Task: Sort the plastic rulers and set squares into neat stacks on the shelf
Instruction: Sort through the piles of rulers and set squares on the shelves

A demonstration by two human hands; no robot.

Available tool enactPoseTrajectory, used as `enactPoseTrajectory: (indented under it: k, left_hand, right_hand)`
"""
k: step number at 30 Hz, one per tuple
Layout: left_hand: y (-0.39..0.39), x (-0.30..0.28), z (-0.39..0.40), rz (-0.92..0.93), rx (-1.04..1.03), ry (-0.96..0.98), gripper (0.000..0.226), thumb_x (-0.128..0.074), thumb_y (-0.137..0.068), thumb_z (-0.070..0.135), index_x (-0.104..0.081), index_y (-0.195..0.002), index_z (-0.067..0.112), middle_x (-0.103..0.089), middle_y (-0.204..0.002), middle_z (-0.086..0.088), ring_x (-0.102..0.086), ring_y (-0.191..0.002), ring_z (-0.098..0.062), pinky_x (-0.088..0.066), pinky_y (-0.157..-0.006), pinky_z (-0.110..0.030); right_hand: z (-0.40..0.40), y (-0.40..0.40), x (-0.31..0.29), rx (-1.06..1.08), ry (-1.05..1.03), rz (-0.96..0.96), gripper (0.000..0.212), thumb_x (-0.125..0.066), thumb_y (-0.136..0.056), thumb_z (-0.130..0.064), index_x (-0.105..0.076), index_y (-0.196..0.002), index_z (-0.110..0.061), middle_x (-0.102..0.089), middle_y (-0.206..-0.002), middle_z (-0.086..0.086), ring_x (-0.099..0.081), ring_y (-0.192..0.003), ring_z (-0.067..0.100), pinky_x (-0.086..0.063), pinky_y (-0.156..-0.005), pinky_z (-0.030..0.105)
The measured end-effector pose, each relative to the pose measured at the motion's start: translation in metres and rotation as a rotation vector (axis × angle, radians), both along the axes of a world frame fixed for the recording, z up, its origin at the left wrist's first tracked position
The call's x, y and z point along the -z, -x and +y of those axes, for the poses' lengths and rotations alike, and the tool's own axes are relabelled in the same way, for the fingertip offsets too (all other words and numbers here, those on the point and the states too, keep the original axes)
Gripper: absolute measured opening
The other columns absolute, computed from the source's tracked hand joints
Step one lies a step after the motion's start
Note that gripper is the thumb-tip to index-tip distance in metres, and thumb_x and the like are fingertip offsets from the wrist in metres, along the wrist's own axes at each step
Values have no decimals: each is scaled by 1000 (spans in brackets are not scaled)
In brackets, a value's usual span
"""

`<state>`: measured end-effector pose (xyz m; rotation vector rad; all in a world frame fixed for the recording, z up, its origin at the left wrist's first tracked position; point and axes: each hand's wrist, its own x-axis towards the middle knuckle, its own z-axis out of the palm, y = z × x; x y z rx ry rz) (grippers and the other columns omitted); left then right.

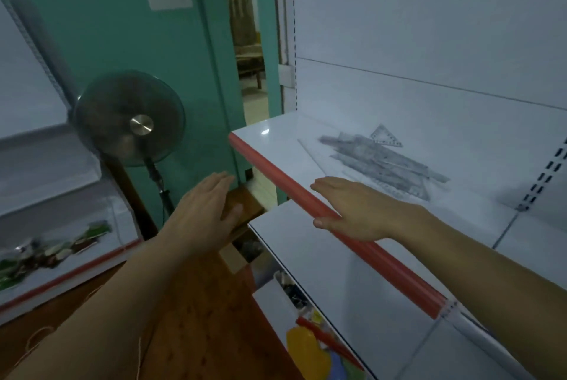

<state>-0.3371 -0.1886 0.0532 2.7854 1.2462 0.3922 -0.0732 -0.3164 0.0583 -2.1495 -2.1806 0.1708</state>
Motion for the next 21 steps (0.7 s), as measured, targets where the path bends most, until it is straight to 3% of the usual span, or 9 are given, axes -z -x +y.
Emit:
enactPoseTrajectory:
  k: [3, 6, 10, 15, 21]
  left_hand:
    - [-38, 2, 44, -3, 112, 20, 62, -46, -99, 45, -30, -154, 19, -32, -160, -2, -28, -146, -20, -21, -120, -38]
    - [-94, 16, 89, -2, 265, 50, 58, -49, -99, 43, -33, -153, 25, -32, -160, 0, -28, -147, -20, -22, -120, -38]
    - [-182, 32, 126, 27, 473, 103, 60, -51, -101, 36, -28, -155, 24, -21, -164, 1, -18, -151, -18, -17, -123, -38]
    - [-253, 40, 176, 12, 773, 142, 59, -50, -98, 37, -34, -153, 20, -31, -159, -1, -28, -146, -18, -29, -118, -44]
    - [-320, 39, 217, -17, 940, 200, 67, -40, -88, 37, -36, -151, 16, -27, -161, -8, -27, -148, -23, -25, -121, -43]
  right_hand:
    - [17, -28, 4, 33, 23, -9, 74, -46, -101, -53, -21, -158, -12, -22, -164, 4, -23, -148, 18, -21, -121, 32]
    - [25, -60, 14, 178, 13, 64, 77, -47, -100, -56, -15, -160, -19, -17, -166, -2, -20, -150, 15, -20, -122, 31]
    - [30, -92, 23, 397, -40, 119, 68, -55, -99, -48, -27, -156, -22, -32, -160, -2, -32, -145, 16, -29, -119, 33]
    - [49, -115, 31, 675, -96, 124, 58, -57, -97, -42, -40, -149, -22, -43, -151, 0, -44, -136, 21, -39, -111, 38]
    - [82, -121, 28, 916, -111, 101, 62, -61, -96, -41, -38, -151, -24, -40, -154, 0, -40, -138, 24, -34, -114, 35]
